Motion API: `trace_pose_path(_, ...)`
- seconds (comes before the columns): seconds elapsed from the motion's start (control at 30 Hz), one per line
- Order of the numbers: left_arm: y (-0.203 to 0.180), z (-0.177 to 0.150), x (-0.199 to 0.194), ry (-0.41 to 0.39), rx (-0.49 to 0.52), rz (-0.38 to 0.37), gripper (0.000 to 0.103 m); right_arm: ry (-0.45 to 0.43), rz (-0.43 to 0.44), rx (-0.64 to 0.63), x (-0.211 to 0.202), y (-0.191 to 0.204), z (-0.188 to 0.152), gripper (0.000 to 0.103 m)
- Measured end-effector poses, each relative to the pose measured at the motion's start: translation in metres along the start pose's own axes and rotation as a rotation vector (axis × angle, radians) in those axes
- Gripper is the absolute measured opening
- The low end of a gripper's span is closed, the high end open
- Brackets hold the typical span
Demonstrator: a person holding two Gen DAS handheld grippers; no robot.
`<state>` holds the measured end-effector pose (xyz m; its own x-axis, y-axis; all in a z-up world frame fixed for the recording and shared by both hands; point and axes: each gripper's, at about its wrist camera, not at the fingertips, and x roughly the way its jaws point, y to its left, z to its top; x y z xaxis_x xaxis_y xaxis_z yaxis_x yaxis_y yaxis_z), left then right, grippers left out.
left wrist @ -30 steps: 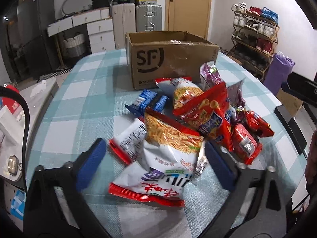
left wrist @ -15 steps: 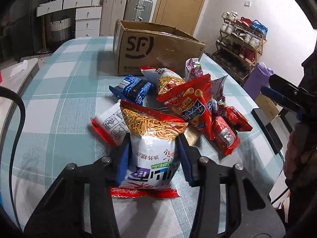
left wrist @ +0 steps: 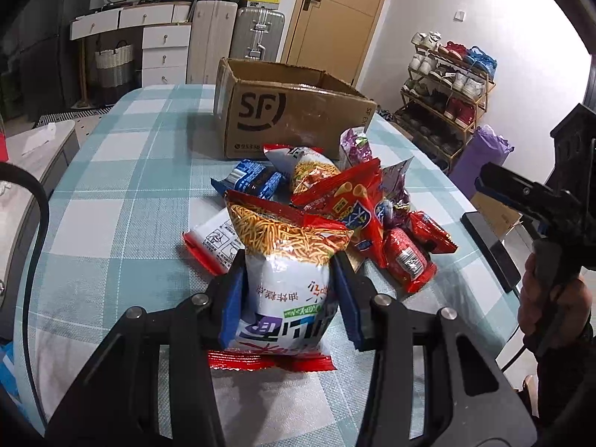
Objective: Organize snacks
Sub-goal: 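Grasp the red chip bag with the right tool while the left tool holds the noodle bag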
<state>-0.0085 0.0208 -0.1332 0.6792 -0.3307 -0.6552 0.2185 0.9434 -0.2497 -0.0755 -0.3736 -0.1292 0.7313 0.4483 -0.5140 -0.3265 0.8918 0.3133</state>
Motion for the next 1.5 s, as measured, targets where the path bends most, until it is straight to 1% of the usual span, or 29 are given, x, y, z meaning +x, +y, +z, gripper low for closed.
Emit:
trace_pose_path(0.23, -0.001, 0.003, -0.008, -0.016, 0.007, 0.004, 0.041, 0.019, 0.014, -0.001, 0.003, -0.002, -0.003, 0.103)
trace_pose_path(0.37, 0.003, 0.003, -0.010, -0.019, -0.004, 0.004, 0.042, 0.018, 0.065, -0.039, 0.004, 0.007, -0.005, 0.103)
trace_pose_path(0.53, 0.007, 0.003, -0.013, -0.026, -0.014, 0.008, 0.042, 0.062, 0.070, -0.092, 0.019, 0.026, -0.004, 0.103)
trace_pose_path(0.7, 0.012, 0.005, -0.016, -0.032, -0.022, 0.014, 0.042, 0.100, 0.033, -0.146, 0.036, 0.044, -0.002, 0.103)
trace_pose_path(1.0, 0.021, 0.005, -0.020, -0.042, -0.043, 0.024, 0.042, 0.170, 0.006, -0.246, 0.074, 0.070, -0.001, 0.102)
trace_pose_path(1.2, 0.030, 0.002, -0.013, -0.025, -0.065, 0.029, 0.042, 0.213, -0.008, -0.286, 0.099, 0.080, -0.004, 0.101)
trace_pose_path(1.27, 0.033, 0.002, -0.011, -0.019, -0.073, 0.031, 0.042, 0.224, -0.008, -0.287, 0.106, 0.080, -0.005, 0.099)
trace_pose_path(1.33, 0.035, 0.001, -0.008, -0.014, -0.076, 0.035, 0.042, 0.238, -0.006, -0.285, 0.112, 0.080, -0.007, 0.086)
trace_pose_path(1.37, 0.036, 0.001, -0.006, -0.012, -0.077, 0.037, 0.042, 0.250, -0.004, -0.286, 0.117, 0.080, -0.008, 0.084)
trace_pose_path(1.5, 0.039, 0.001, -0.001, -0.004, -0.086, 0.039, 0.042, 0.256, -0.024, -0.305, 0.126, 0.082, -0.009, 0.084)
